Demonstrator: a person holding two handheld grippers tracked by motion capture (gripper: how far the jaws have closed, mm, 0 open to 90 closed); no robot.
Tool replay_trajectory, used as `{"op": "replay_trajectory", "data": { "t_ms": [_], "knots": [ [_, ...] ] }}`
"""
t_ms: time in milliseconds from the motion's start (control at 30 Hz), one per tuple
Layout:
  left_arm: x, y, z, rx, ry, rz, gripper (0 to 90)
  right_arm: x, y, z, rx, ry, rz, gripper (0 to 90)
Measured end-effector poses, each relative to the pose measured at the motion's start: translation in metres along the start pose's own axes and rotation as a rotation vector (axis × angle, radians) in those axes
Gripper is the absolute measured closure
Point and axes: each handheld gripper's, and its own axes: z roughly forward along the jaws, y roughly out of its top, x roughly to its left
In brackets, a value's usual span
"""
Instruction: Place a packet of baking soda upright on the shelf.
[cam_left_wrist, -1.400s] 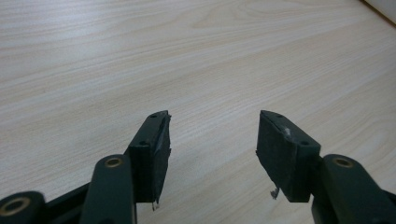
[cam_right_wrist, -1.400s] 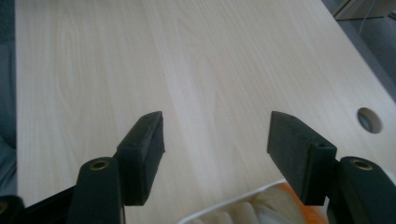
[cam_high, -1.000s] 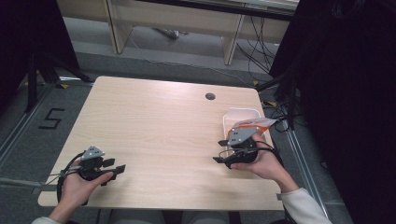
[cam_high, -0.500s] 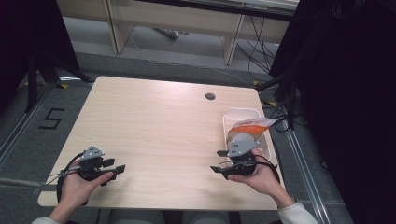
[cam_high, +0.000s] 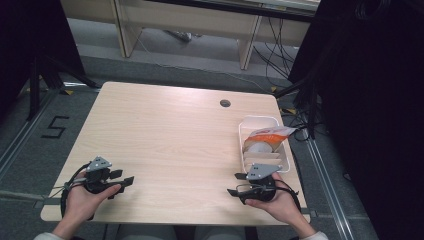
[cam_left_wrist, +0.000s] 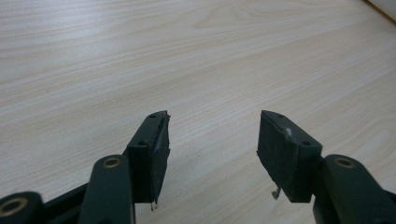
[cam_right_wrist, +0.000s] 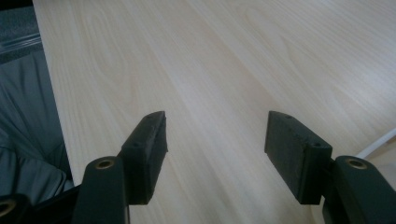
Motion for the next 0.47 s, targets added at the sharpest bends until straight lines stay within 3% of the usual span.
{"op": "replay_trajectory", "data": {
  "t_ms": [133,167,233,300,467],
  "knots": [
    [0.000,0.000,0.000,-0.004,-0.005,-0.008,42.9,0.003,-0.008,0.000,-0.022,-0.008,0.016,41.1],
    [0.001,0.001,-0.001,0.008,-0.004,0.010,43.0,0.004,-0.009,-0.001,-0.026,-0.009,0.022,41.6],
    [0.001,0.001,-0.001,0.001,-0.006,0.011,43.1,0.006,-0.010,-0.002,-0.039,-0.005,-0.006,43.0],
    [0.001,0.001,-0.001,0.000,-0.007,0.016,43.1,0.010,-0.010,-0.004,-0.054,-0.008,-0.003,43.5],
    [-0.001,0.001,0.000,-0.027,0.000,0.000,43.1,0.012,-0.013,-0.004,-0.042,-0.011,0.000,43.3]
  ]
}}
